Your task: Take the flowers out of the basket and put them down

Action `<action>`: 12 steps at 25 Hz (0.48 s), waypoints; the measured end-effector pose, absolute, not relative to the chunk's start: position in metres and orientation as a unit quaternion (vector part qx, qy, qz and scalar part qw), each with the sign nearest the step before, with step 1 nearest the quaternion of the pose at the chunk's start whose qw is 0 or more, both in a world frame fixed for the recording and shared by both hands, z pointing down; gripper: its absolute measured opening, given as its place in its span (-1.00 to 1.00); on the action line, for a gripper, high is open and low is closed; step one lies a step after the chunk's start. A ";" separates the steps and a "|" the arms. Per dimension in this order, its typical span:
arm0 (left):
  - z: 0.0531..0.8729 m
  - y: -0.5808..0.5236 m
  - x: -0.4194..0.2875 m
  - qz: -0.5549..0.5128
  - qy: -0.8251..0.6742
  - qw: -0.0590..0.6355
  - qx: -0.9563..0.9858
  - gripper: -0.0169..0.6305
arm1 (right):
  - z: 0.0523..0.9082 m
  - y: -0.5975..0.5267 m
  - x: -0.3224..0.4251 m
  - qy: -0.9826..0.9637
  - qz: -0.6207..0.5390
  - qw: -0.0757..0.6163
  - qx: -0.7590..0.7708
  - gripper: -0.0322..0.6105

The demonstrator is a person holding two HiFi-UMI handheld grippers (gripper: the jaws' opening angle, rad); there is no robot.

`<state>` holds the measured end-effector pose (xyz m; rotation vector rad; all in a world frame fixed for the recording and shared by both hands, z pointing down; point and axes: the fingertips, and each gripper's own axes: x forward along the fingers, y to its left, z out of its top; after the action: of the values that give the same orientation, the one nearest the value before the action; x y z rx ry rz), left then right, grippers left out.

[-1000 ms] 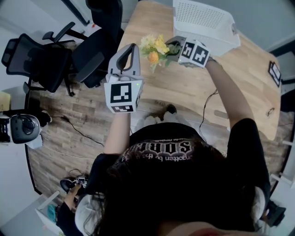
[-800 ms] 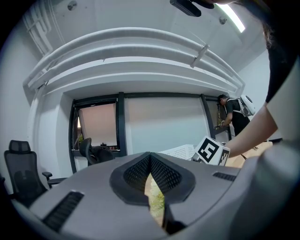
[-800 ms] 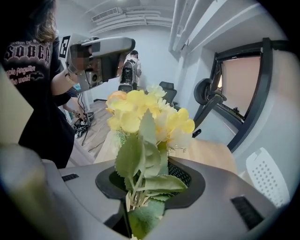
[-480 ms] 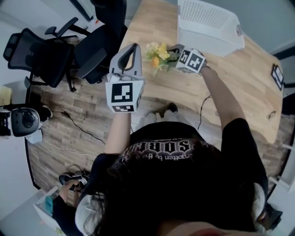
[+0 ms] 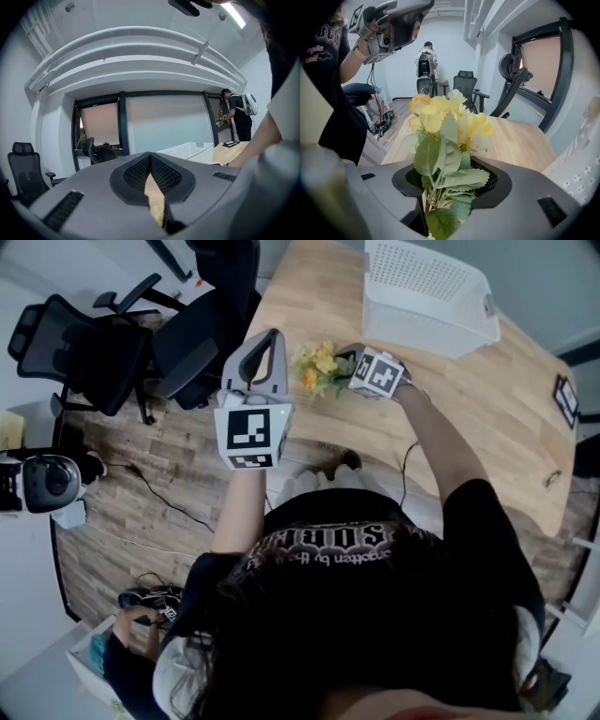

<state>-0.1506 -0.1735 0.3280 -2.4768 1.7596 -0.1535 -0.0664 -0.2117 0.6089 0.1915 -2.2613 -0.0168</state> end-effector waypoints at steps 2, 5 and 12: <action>0.329 -0.174 -0.150 -0.052 0.578 0.049 -0.813 -0.95 | 0.611 -0.211 -0.066 -0.903 -0.002 0.424 0.073 -0.13; 0.330 -0.174 -0.149 -0.054 0.577 0.049 -0.813 -0.95 | 0.616 -0.207 -0.065 -0.900 0.005 0.430 0.068 -0.02; 0.329 -0.174 -0.148 -0.056 0.575 0.050 -0.815 -0.95 | 0.614 -0.205 -0.065 -0.899 0.010 0.432 0.070 0.16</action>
<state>-0.1479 -0.1736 0.3295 -2.4814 1.7492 -0.1693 -0.0649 -0.2052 0.6145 0.1748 -2.2419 0.0258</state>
